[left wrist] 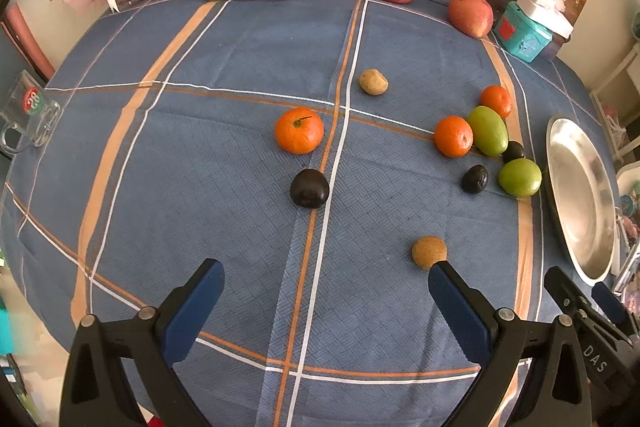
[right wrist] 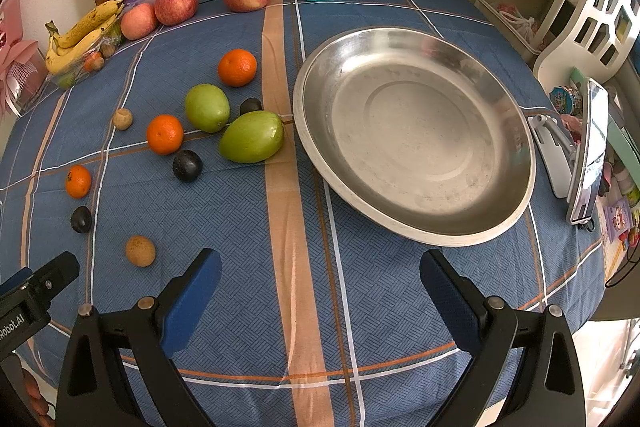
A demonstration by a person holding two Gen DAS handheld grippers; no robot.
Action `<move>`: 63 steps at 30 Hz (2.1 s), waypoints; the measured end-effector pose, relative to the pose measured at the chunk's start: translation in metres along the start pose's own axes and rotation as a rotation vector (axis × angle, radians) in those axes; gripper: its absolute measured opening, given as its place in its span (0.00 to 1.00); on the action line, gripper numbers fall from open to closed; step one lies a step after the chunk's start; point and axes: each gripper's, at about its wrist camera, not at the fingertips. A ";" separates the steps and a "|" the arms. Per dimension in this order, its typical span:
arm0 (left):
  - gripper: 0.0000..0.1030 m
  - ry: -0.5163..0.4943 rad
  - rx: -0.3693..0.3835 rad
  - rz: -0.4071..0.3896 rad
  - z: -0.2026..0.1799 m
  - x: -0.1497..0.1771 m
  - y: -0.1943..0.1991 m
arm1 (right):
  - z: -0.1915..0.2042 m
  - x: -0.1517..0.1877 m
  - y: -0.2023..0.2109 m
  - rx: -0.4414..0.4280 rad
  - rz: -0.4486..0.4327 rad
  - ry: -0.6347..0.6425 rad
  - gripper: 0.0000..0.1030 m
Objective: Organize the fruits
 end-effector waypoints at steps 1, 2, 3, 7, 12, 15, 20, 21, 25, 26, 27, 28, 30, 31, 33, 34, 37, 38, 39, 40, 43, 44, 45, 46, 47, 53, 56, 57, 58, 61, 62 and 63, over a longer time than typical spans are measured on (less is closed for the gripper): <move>1.00 0.000 -0.001 0.003 0.000 0.000 0.000 | 0.000 0.000 0.000 0.000 0.000 0.000 0.97; 1.00 0.002 0.000 0.004 -0.001 0.000 -0.001 | 0.000 0.000 0.000 0.000 0.000 0.000 0.97; 1.00 0.004 0.001 0.005 -0.001 0.000 -0.001 | 0.000 0.000 0.000 0.000 0.000 0.000 0.97; 1.00 0.013 0.009 -0.019 0.002 0.000 -0.001 | 0.001 -0.001 0.001 -0.003 0.001 0.001 0.97; 1.00 0.012 0.001 -0.050 0.004 -0.002 -0.001 | 0.004 0.000 0.000 -0.005 0.002 0.009 0.97; 1.00 0.018 0.003 -0.083 0.007 -0.005 0.002 | 0.008 -0.001 0.000 -0.012 0.000 0.014 0.97; 1.00 0.083 0.033 -0.103 0.027 -0.014 0.004 | 0.025 -0.002 0.000 -0.035 -0.009 0.054 0.97; 1.00 0.094 0.029 -0.096 0.031 -0.016 0.003 | 0.029 -0.002 0.000 -0.042 -0.011 0.065 0.97; 1.00 0.135 0.018 -0.078 0.046 -0.023 -0.003 | 0.057 -0.001 0.004 -0.087 -0.030 0.142 0.97; 1.00 0.141 0.016 -0.081 0.049 -0.025 -0.004 | 0.065 0.000 0.004 -0.108 -0.032 0.165 0.97; 1.00 0.151 0.018 -0.084 0.052 -0.026 -0.005 | 0.073 0.001 0.004 -0.129 -0.031 0.183 0.96; 1.00 0.161 0.025 -0.086 0.055 -0.028 -0.007 | 0.080 0.001 0.003 -0.142 -0.029 0.194 0.96; 1.00 0.163 0.013 -0.115 0.060 -0.030 -0.007 | 0.093 0.002 0.001 -0.163 -0.024 0.218 0.96; 1.00 0.160 0.014 -0.115 0.061 -0.031 -0.009 | 0.099 0.003 0.000 -0.168 -0.022 0.226 0.96; 1.00 0.146 0.040 -0.095 0.061 -0.035 -0.014 | 0.107 0.005 -0.002 -0.178 -0.014 0.241 0.96; 1.00 0.137 0.052 -0.083 0.059 -0.035 -0.016 | 0.112 0.005 -0.004 -0.182 -0.008 0.246 0.96; 0.99 0.133 0.071 -0.042 0.057 -0.037 -0.026 | 0.119 0.005 -0.010 -0.200 0.012 0.248 0.94; 0.98 0.136 0.092 -0.038 0.057 -0.038 -0.028 | 0.120 0.006 -0.013 -0.208 0.021 0.247 0.91; 0.95 0.137 0.104 -0.035 0.057 -0.039 -0.029 | 0.122 0.003 -0.015 -0.210 0.026 0.249 0.84; 0.89 0.129 0.109 -0.034 0.056 -0.040 -0.030 | 0.123 0.003 -0.018 -0.213 0.032 0.250 0.78; 0.84 0.092 0.098 -0.032 0.049 -0.041 -0.032 | 0.123 0.003 -0.025 -0.215 0.054 0.247 0.72; 0.81 0.080 0.103 -0.031 0.047 -0.041 -0.033 | 0.123 0.003 -0.028 -0.217 0.061 0.244 0.70; 0.75 0.075 0.114 -0.026 0.046 -0.042 -0.034 | 0.123 0.003 -0.030 -0.219 0.067 0.245 0.66; 0.71 0.074 0.121 -0.022 0.045 -0.042 -0.035 | 0.123 0.003 -0.032 -0.220 0.072 0.246 0.61; 0.70 0.069 0.129 -0.014 0.044 -0.042 -0.036 | 0.124 0.004 -0.033 -0.219 0.076 0.245 0.58; 0.39 0.047 0.164 0.019 0.037 -0.038 -0.039 | 0.129 0.007 -0.038 -0.231 0.100 0.254 0.35; 0.25 0.046 0.174 0.024 0.036 -0.037 -0.038 | 0.132 0.007 -0.040 -0.231 0.101 0.251 0.26; 0.24 0.047 0.173 0.022 0.036 -0.038 -0.037 | 0.133 0.007 -0.041 -0.230 0.098 0.251 0.25; 0.24 0.048 0.170 0.019 0.037 -0.038 -0.036 | 0.132 0.008 -0.040 -0.234 0.097 0.248 0.25; 0.23 0.063 0.165 0.011 0.041 -0.039 -0.033 | 0.128 0.009 -0.036 -0.255 0.090 0.244 0.25; 0.23 0.074 0.166 0.010 0.044 -0.038 -0.031 | 0.128 0.009 -0.034 -0.259 0.085 0.244 0.25; 0.23 0.085 0.166 0.013 0.049 -0.038 -0.029 | 0.127 0.009 -0.032 -0.265 0.079 0.242 0.25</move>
Point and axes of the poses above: each gripper's, at about its wrist camera, not at the fingertips, and y roughly against the way its jaws point, z to its left, x to its underside, and after that the axes turned 6 degrees about z, right-handed
